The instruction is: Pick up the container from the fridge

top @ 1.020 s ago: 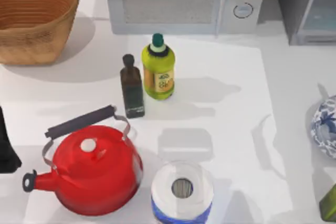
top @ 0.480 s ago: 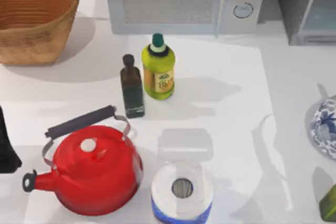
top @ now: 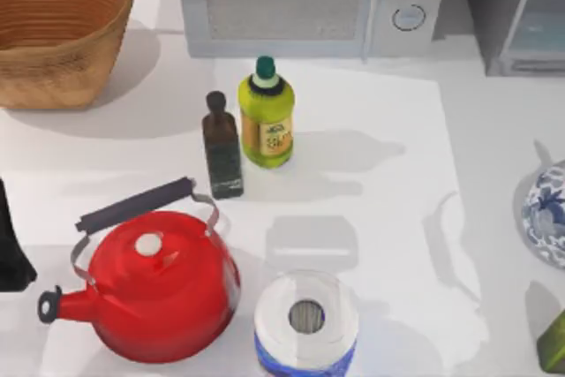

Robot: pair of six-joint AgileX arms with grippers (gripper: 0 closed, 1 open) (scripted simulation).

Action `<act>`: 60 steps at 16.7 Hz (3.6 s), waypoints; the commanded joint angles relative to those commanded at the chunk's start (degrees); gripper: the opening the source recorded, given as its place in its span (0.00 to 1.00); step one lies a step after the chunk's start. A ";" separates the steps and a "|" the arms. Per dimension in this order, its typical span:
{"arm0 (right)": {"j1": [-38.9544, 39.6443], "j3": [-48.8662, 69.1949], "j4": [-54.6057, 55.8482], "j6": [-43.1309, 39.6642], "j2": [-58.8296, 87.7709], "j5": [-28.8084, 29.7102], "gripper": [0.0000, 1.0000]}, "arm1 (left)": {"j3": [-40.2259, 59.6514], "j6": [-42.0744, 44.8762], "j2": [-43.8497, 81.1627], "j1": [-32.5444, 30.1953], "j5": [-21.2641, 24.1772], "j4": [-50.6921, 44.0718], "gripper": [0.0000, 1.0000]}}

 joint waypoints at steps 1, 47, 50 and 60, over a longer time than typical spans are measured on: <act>-0.28 0.50 2.68 0.42 4.22 -1.47 1.00 | 0.00 0.00 0.00 0.00 0.00 0.00 1.00; 19.26 60.71 -19.01 2.20 45.48 12.38 1.00 | 0.00 0.00 0.00 0.00 0.00 0.00 1.00; 19.26 60.71 -19.01 2.20 45.48 12.38 0.77 | 0.00 0.00 0.00 0.00 0.00 0.00 1.00; 19.26 60.71 -19.01 2.20 45.48 12.38 0.02 | 0.00 0.00 0.00 0.00 0.00 0.00 1.00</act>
